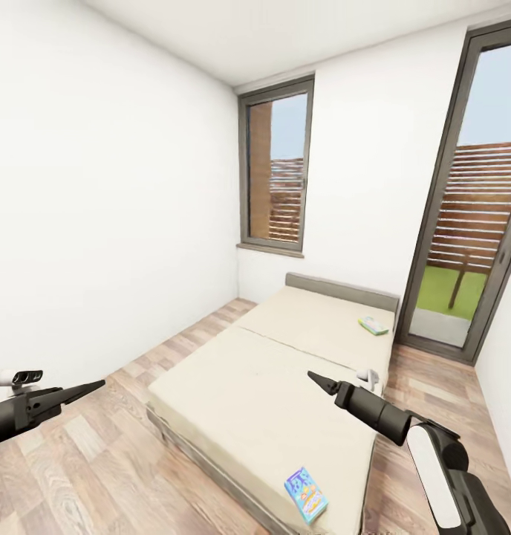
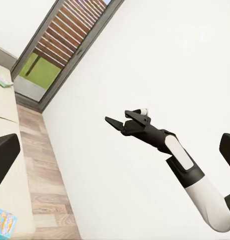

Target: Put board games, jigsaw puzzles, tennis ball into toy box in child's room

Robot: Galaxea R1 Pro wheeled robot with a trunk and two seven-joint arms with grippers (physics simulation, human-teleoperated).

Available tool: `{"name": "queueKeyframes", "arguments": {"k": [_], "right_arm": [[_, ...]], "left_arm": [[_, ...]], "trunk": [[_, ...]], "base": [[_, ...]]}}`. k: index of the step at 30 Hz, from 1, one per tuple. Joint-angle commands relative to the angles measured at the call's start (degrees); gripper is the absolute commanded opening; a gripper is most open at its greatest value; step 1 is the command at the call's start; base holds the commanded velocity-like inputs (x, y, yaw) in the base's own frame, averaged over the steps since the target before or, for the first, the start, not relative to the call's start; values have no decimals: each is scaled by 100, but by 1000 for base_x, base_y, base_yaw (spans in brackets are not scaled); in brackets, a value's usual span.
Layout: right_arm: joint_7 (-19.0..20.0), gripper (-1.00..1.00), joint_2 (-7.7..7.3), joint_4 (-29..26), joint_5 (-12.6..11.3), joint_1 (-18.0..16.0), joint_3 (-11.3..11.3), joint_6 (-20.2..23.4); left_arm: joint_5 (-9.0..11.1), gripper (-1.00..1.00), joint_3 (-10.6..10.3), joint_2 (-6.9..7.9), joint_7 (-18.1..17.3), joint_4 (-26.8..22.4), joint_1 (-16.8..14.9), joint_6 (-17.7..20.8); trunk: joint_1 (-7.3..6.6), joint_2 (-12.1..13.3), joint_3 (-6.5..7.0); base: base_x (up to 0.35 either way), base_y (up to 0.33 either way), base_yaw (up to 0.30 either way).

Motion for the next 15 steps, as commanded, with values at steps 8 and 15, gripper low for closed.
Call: {"name": "queueKeyframes", "arguments": {"k": [8,15], "right_arm": [[10,100,1,14,-20,-4,-9,38],[10,100,1,50,-20,-4,-6,38]], "left_arm": [[-4,100,2,6,-23,-1,1,64],[-4,100,2,7,-23,-1,-2,62]], "trunk": [[2,-4,-3],[2,-4,-3]], "base": [[0,0,-276],[0,37,-276]]}}
